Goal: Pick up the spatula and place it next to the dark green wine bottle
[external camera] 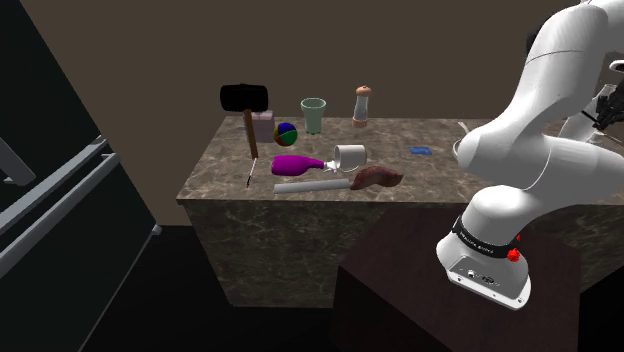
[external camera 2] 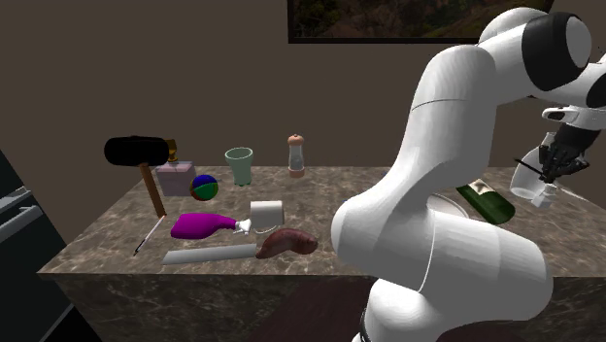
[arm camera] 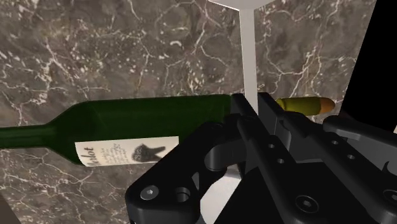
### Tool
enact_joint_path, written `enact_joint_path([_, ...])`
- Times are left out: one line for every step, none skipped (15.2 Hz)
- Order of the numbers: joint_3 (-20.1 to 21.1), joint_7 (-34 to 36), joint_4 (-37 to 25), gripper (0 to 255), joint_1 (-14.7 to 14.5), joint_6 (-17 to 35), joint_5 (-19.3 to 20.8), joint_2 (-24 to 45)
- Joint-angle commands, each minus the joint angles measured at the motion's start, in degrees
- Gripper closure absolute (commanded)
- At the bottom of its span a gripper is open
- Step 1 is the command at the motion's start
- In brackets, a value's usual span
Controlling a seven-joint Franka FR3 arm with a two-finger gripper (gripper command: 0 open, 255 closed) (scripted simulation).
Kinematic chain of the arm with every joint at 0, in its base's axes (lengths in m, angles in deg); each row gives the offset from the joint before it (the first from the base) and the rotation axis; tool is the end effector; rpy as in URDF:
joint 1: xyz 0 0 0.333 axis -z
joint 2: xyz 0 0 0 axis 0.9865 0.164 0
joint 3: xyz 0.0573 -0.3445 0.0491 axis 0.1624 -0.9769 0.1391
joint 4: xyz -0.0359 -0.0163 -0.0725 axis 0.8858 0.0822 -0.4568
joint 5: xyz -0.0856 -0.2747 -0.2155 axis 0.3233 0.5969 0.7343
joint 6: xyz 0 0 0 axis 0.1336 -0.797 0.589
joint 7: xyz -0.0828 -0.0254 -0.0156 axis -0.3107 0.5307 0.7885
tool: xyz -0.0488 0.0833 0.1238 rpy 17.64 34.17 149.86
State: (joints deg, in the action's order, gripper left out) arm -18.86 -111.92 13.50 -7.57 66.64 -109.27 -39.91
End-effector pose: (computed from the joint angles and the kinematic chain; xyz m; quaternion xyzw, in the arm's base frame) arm -0.1597 -0.6787 0.3572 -0.9394 -0.3413 -0.0303 0.0115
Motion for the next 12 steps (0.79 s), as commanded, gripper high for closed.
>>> enact_joint_path([1.5, -1.4, -8.8, 255, 6.4, -3.5, -1.5, 4.9])
enact_joint_path([1.6, -1.5, -8.3, 255, 6.4, -2.8, -1.6, 5.1])
enact_joint_path([1.7, -1.6, -7.9, 255, 6.3, -2.3, -1.8, 5.3])
enact_joint_path([1.9, -1.8, -7.5, 255, 6.2, -1.7, -1.9, 5.5])
enact_joint_path([2.0, -1.9, -7.0, 255, 6.2, -1.1, -2.1, 5.8])
enact_joint_path([2.1, -2.1, -6.7, 255, 6.1, -0.5, -2.3, 6.0])
enact_joint_path([2.2, -2.2, -6.3, 255, 6.1, 0.0, -2.4, 6.3])
enact_joint_path([2.4, -2.3, -5.9, 255, 6.1, 0.6, -2.6, 6.5])
enact_joint_path([2.5, -2.4, -5.6, 255, 6.1, 1.1, -2.8, 6.8])
enact_joint_path([2.6, -2.6, -5.3, 255, 6.1, 1.7, -3.0, 7.1])
enact_joint_path([2.8, -2.7, -5.0, 255, 6.1, 2.2, -3.2, 7.4])
enact_joint_path([2.9, -2.8, -4.7, 255, 6.1, 2.7, -3.4, 7.7])
